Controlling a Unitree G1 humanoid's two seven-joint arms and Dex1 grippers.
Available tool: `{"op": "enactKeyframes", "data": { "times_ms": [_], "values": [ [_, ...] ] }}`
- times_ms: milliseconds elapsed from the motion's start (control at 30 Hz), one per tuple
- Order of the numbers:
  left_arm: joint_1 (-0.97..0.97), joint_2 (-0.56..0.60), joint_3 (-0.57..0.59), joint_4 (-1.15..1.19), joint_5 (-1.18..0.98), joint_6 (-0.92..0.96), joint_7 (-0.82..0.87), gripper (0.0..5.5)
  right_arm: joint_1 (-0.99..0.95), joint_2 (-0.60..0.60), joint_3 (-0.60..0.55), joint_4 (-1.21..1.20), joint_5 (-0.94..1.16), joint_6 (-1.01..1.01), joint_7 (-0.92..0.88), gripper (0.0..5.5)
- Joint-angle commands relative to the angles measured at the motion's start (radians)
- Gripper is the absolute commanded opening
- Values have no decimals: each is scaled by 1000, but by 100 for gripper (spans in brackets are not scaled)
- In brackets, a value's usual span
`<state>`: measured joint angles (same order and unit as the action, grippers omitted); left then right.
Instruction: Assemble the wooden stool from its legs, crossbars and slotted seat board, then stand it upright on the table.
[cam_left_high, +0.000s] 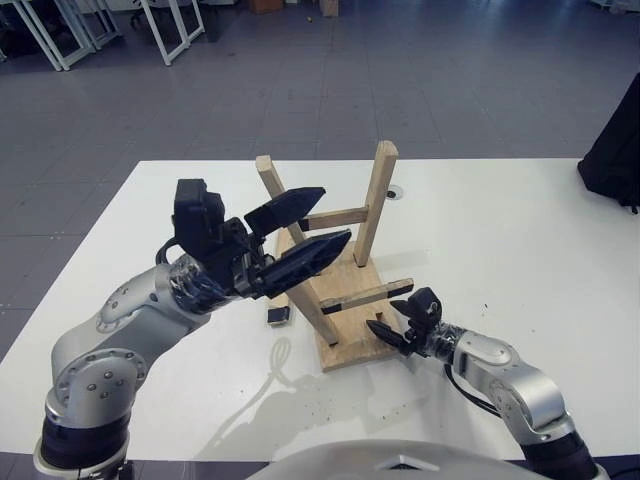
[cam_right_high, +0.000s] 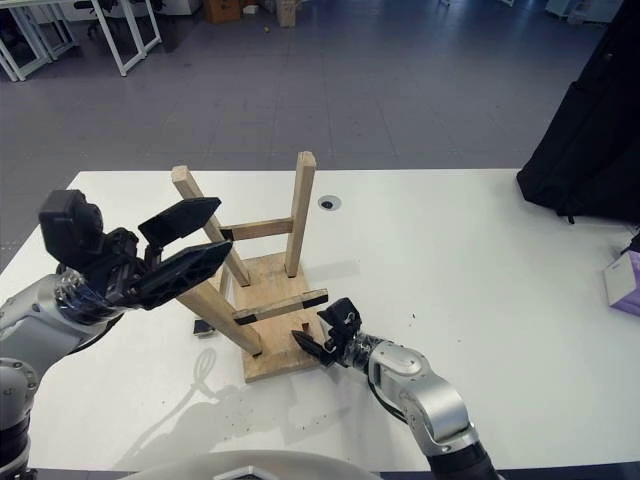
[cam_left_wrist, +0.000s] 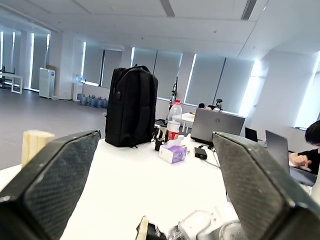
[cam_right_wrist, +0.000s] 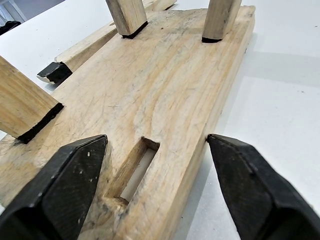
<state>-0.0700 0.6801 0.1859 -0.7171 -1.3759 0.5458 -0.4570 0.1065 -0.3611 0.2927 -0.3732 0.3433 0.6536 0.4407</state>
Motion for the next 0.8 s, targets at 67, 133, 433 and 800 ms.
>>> {"op": "enactKeyframes", "data": {
  "times_ms": [67,133,433,800],
  "values": [
    [-66,13,12,4,-11,20,48,414,22,-5,31,38,-35,41,-12,368],
    [-89,8,17,8,-20,18,70,414,25,-6,31,39,-36,40,-11,368],
    [112,69,-130,23,246,77,-47,414,17,-11,34,44,-43,37,-1,368],
    [55,-8,-104,55,305,-41,-6,414,19,-15,27,38,-46,44,11,368]
  ]
}}
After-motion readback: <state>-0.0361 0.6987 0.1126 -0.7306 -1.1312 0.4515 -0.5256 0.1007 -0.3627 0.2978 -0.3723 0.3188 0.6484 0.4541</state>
